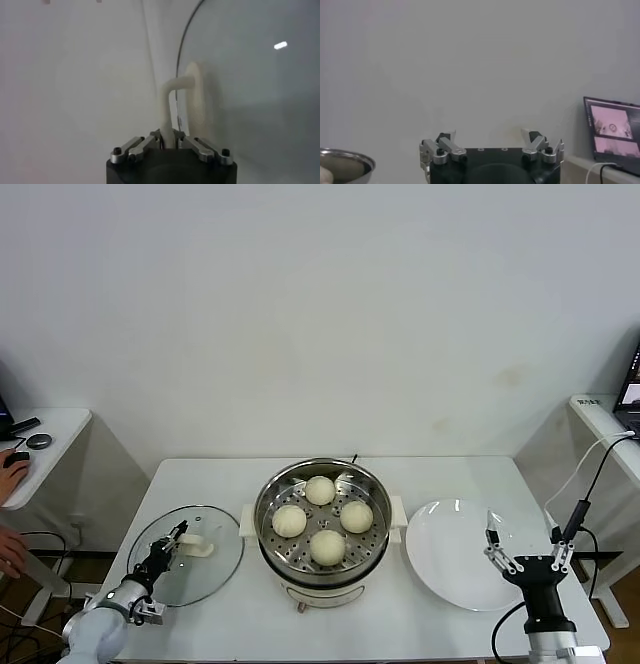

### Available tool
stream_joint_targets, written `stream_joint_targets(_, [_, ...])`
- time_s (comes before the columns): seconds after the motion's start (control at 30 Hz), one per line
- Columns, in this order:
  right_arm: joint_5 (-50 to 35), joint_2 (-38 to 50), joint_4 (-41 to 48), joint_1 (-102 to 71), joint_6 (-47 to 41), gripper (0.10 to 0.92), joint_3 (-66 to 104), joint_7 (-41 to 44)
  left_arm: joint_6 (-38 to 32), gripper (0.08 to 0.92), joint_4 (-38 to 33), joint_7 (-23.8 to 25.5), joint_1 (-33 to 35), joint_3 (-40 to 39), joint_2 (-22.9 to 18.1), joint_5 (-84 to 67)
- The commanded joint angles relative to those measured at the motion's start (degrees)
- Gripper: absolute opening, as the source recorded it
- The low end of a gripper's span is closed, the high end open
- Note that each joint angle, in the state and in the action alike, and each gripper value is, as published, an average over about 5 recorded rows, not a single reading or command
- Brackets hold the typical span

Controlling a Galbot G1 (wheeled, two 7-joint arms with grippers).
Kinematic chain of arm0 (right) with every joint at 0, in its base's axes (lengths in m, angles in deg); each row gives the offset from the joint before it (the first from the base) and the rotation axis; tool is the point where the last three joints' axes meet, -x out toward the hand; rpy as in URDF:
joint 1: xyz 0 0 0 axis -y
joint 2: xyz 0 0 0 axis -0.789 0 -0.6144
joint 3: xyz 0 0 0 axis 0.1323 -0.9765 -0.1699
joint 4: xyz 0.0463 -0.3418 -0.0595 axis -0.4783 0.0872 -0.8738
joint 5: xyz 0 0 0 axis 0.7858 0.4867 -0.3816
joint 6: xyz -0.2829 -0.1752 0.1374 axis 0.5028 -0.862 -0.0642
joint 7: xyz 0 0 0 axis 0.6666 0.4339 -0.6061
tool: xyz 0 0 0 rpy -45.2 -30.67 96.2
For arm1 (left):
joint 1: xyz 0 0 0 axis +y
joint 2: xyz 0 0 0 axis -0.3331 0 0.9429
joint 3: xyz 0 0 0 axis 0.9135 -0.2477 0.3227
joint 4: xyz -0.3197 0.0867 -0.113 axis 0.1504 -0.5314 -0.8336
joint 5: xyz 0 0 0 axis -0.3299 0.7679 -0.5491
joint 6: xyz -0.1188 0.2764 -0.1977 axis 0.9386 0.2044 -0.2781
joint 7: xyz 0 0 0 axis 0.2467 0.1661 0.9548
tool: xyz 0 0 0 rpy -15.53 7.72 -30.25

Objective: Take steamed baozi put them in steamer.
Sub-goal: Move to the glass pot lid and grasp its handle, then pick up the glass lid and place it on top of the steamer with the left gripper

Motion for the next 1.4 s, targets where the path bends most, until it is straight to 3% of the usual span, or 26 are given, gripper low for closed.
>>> stream_joint_targets(0.03, [-1.0, 1.8, 0.4, -0.1, -1.9, 0.823, -1.8, 0.0, 7.2, 0.188, -16.2, -0.8, 11.8, 3.7, 1.1, -7.4])
stream_joint_targets(0.3, [-2.1, 4.6, 2.1, -1.8, -3.4, 0.823, -3.3, 0.2, 19.4, 0.176, -38.2, 5.4, 26.4, 11.5, 4.1, -18.3])
stream_joint_targets(0.5, [-1.5, 5.2, 4.6, -3.1, -3.8, 0.823, -3.6, 0.9, 27.9, 0.176, -51.1, 11.2, 29.3, 14.6, 6.6, -24.6])
stream_joint_targets(0.73, [2.7, 4.2, 9.1, -2.0, -2.4, 0.823, -5.8, 0.9, 40.4, 0.176, -55.2, 13.7, 21.4, 3.1, 16.7, -34.1])
stream_joint_targets(0.93, [8.4, 0.0, 12.7, 1.3, -1.8, 0.823, -8.4, 1.6, 47.7, 0.176, -49.9, 13.5, 2.4, -14.2, 21.9, -37.3])
stream_joint_targets(1.03, [10.9, -2.2, 14.4, 2.7, -1.6, 0.823, -9.6, 1.3, 51.0, 0.176, -47.2, 14.7, -6.4, -21.9, 21.3, -37.4])
stream_joint_targets(1.13, [12.7, -3.3, 15.2, 3.5, -1.2, 0.823, -10.0, 0.2, 54.0, 0.176, -45.3, 16.9, -12.3, -27.0, 18.1, -34.7])
stream_joint_targets(1.4, [16.6, -5.8, 16.0, 5.0, -1.0, 0.823, -10.4, -2.3, 55.8, 0.176, -40.1, 23.9, -18.4, -35.1, 6.5, -20.1])
